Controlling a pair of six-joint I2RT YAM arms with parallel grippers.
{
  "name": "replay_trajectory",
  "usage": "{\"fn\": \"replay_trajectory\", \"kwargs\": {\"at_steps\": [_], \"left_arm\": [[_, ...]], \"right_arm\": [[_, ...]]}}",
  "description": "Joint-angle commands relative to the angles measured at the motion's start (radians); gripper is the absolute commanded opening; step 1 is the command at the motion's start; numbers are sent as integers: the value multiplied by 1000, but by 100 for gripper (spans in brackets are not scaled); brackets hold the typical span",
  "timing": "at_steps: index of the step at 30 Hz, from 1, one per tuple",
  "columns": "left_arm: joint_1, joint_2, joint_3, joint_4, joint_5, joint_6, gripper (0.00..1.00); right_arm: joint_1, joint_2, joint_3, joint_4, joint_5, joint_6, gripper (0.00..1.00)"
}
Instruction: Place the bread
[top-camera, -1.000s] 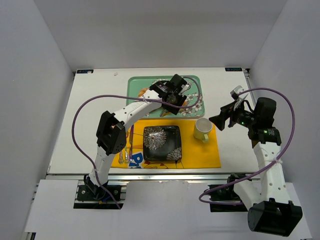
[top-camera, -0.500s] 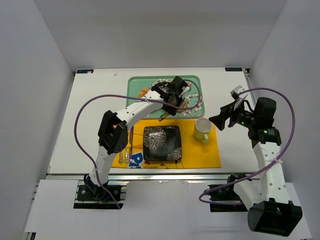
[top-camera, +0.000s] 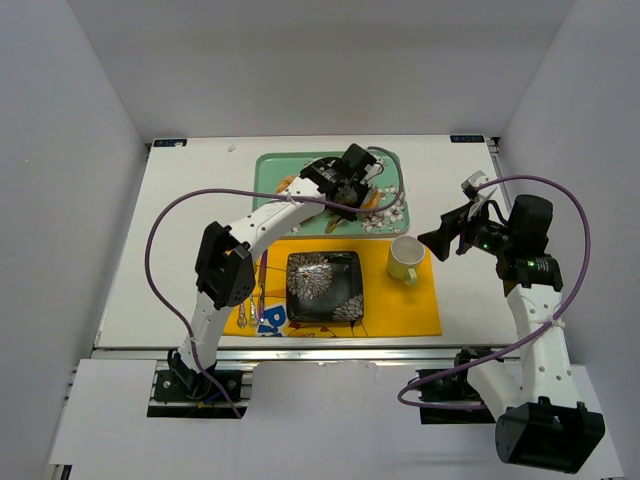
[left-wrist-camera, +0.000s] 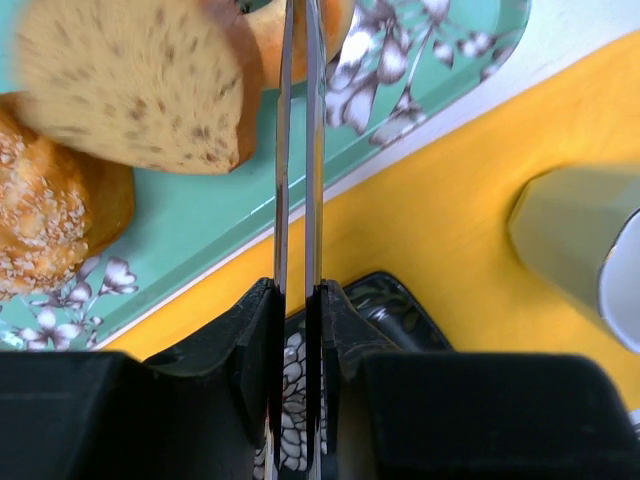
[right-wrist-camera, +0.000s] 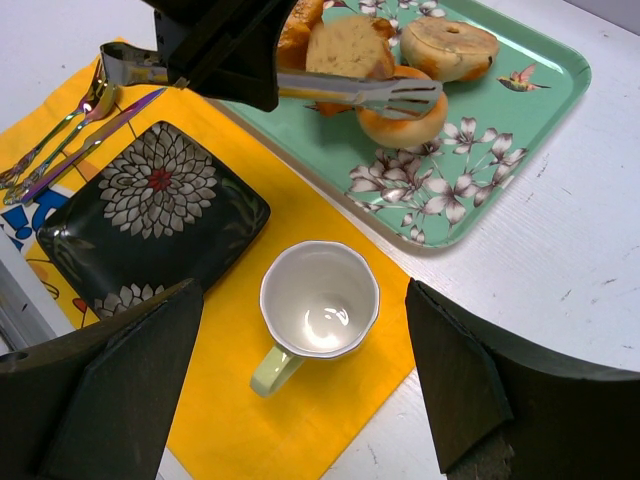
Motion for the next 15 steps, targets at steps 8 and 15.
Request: {"fn": "replay_trajectory", "kwargs": {"at_steps": [8,15], "left_arm": [[51,-174,-30,174,38,-92,0],[78,-294,-70,274,103,-158,0]], "right_arm": [[-6,-19,36,33,-14,10,87],[-6,-19,42,27,-17,6,87]]}}
